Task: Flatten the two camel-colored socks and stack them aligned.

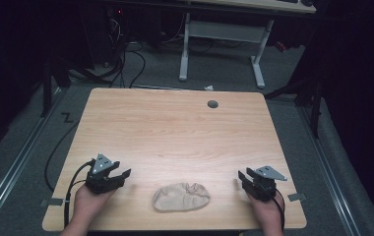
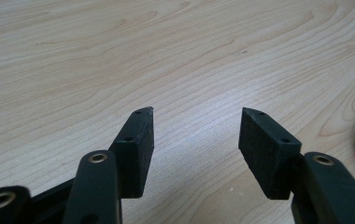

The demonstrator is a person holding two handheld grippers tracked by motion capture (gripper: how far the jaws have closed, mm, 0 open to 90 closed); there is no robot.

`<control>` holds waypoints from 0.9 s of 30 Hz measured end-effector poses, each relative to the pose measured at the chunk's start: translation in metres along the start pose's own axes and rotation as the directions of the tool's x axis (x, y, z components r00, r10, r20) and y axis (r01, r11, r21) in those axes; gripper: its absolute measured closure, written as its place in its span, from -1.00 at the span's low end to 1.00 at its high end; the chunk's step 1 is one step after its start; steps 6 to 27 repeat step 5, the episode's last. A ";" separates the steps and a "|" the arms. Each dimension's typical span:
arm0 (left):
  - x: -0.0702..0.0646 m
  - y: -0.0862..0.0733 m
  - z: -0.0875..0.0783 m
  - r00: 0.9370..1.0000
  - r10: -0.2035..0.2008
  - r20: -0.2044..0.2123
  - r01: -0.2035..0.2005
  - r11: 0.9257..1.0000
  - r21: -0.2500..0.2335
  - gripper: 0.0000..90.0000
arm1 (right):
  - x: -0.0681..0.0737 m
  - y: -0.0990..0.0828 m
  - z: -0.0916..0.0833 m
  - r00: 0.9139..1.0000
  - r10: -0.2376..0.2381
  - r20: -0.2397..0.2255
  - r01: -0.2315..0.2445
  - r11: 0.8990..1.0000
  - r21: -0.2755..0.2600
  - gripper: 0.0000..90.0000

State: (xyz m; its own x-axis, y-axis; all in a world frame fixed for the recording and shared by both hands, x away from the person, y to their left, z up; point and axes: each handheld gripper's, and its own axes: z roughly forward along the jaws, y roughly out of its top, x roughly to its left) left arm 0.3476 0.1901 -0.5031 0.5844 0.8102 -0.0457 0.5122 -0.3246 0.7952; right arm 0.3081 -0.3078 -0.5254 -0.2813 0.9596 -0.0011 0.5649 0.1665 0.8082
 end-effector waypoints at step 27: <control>0.000 -0.002 -0.003 1.000 -0.004 0.007 0.004 1.000 -0.002 0.01 | 0.003 0.001 -0.001 1.000 0.000 -0.004 0.000 1.000 -0.002 0.33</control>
